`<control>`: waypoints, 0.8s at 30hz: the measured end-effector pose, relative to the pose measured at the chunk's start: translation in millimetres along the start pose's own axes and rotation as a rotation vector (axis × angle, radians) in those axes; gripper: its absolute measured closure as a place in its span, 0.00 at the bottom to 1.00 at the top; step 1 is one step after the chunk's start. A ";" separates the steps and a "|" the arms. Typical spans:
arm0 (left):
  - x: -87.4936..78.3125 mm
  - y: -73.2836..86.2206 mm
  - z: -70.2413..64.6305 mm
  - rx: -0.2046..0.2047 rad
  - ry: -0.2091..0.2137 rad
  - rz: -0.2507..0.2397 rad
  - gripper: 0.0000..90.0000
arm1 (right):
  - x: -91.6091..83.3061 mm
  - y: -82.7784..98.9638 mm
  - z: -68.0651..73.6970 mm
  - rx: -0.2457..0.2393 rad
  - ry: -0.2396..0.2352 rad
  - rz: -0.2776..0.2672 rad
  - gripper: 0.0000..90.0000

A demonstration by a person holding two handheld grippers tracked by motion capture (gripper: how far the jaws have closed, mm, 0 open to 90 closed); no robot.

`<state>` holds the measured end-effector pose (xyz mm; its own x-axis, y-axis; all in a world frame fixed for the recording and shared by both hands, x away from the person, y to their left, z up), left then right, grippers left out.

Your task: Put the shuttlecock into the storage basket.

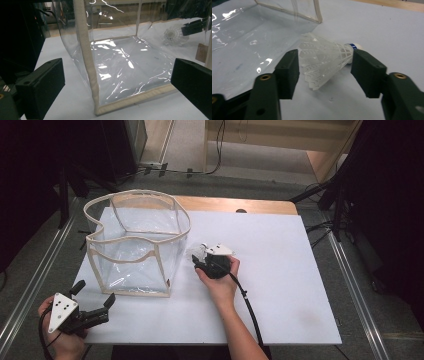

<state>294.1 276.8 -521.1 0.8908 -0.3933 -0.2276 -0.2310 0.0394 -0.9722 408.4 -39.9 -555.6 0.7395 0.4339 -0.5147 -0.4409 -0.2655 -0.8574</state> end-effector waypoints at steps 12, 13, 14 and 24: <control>0.3 0.0 0.1 0.001 0.000 0.002 0.00 | -24.5 -7.5 27.5 -0.073 -0.070 -0.106 0.97; 0.2 0.0 0.2 0.001 0.000 0.003 0.00 | -21.9 -6.1 27.5 -0.058 -0.073 -0.094 0.97; 0.2 0.0 0.2 0.000 0.000 0.002 0.00 | -18.7 -4.3 26.2 -0.041 -0.068 -0.081 0.97; 0.1 -0.2 1.1 -0.007 0.001 0.001 0.00 | -6.7 4.9 13.3 0.005 -0.014 -0.005 0.98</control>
<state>294.7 277.8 -521.0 0.8900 -0.3946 -0.2286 -0.2349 0.0332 -0.9715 394.5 -32.7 -556.4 0.7344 0.4474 -0.5105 -0.4398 -0.2593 -0.8599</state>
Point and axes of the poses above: each handheld gripper's, and its own axes: x roughly forward along the jaws, y roughly out of its underside, z roughly to its left, the point moved 9 cm from there along x, roughly forward along the jaws, and after that the axes turned 7 degrees about -x, right-handed, at the moved point
